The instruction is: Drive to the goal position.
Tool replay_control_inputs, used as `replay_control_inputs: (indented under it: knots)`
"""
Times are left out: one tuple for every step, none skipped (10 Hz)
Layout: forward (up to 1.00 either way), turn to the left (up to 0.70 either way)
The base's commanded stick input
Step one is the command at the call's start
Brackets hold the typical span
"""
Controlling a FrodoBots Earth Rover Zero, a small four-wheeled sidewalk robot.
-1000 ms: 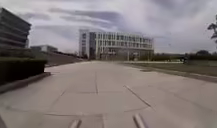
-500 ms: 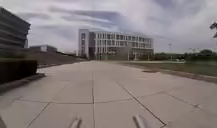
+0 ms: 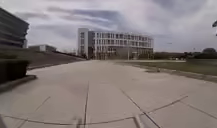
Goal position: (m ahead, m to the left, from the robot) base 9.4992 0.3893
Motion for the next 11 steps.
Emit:
replay_control_inputs:
  knots:
    - [1.00,0.00]
    - [1.00,0.00]
    - [1.00,0.00]
    - [1.00,0.00]
    - [1.00,0.00]
    - [1.00,0.00]
    - [1.00,0.00]
    - [1.00,0.00]
    - [1.00,0.00]
    - [1.00,0.00]
    - [1.00,0.00]
